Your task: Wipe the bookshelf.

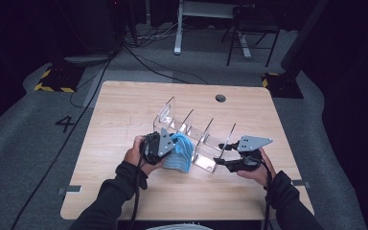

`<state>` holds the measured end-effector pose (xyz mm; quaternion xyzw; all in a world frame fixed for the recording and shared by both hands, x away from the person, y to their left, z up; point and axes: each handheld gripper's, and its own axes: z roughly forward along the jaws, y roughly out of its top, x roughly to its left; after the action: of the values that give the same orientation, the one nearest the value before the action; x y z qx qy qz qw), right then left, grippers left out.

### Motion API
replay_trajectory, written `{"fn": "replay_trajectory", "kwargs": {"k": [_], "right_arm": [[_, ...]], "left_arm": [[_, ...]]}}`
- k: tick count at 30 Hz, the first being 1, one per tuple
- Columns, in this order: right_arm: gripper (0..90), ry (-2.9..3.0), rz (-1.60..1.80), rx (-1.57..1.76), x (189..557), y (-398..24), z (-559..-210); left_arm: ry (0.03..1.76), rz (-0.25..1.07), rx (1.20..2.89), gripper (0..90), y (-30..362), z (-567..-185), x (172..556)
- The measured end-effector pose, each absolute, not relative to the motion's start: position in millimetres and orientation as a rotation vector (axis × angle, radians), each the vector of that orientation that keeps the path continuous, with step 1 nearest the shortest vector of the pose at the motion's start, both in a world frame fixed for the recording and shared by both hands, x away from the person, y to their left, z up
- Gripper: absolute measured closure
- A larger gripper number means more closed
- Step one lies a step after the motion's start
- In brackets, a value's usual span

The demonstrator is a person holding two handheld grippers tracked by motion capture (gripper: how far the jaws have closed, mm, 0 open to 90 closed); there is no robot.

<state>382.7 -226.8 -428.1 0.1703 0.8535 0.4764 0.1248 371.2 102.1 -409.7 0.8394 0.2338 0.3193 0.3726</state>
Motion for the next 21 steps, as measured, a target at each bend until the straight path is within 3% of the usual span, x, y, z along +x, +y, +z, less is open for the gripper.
{"fn": "replay_trajectory", "kwargs": {"k": [13,21], "right_arm": [[43.5,2.498,1.405,0.487,385,-227,-429],[43.5,2.491,1.407,0.494,384,-227,-430]], "left_arm": [[0.832,0.913,2.085,77.3,156,-412,412],[0.869,0.849,2.055,77.5,162,-416,417]]}}
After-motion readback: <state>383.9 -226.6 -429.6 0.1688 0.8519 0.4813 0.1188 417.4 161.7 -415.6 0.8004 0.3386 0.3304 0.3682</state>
